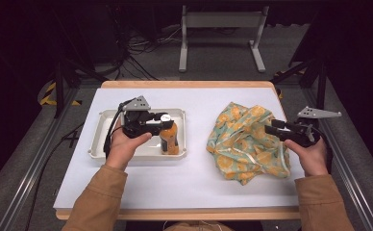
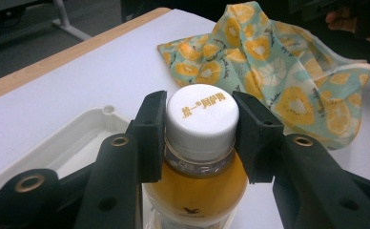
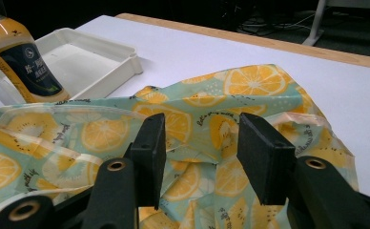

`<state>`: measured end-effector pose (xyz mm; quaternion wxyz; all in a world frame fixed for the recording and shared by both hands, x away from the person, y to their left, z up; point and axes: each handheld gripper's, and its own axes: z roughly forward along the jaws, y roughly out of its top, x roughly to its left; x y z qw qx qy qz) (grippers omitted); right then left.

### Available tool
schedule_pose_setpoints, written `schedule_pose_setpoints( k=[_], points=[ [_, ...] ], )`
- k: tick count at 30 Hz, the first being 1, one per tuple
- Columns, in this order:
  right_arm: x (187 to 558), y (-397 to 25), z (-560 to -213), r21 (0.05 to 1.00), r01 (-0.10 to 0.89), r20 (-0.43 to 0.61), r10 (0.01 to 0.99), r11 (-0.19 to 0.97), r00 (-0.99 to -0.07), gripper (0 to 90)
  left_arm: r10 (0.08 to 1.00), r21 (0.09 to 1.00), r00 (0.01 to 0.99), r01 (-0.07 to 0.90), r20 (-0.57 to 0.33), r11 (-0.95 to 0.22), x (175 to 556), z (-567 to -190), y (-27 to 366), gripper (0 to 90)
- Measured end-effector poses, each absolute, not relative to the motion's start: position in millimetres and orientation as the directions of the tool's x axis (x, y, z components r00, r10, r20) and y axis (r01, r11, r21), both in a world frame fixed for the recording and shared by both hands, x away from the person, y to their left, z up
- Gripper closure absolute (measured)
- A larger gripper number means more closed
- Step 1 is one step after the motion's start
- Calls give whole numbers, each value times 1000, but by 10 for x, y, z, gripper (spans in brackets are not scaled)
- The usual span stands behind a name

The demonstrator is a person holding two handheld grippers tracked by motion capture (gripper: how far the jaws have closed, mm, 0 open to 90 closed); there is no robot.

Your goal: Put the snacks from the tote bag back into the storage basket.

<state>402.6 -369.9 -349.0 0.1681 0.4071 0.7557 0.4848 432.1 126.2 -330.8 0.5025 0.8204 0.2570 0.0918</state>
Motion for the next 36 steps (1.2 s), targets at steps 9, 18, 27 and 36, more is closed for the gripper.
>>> schedule_pose_setpoints(
  k=[9, 18, 27, 36],
  points=[
    [4031, -3690, -3497, 867, 455, 139, 777, 204, -614, 533, 509, 862, 855, 327, -96, -387, 4320, -3344, 1225, 580],
    [4029, -3684, -3496, 866, 455, 137, 776, 208, -616, 529, 504, 863, 860, 314, -82, -396, 4299, -3346, 1209, 579],
    [4032, -3680, -3499, 864, 457, 138, 776, 209, -615, 528, 490, 863, 870, 287, -53, -415, 4252, -3354, 1181, 571],
    [4034, -3676, -3495, 865, 457, 140, 776, 207, -616, 525, 504, 872, 861, 292, -62, -393, 4211, -3313, 1184, 420]
  ],
)
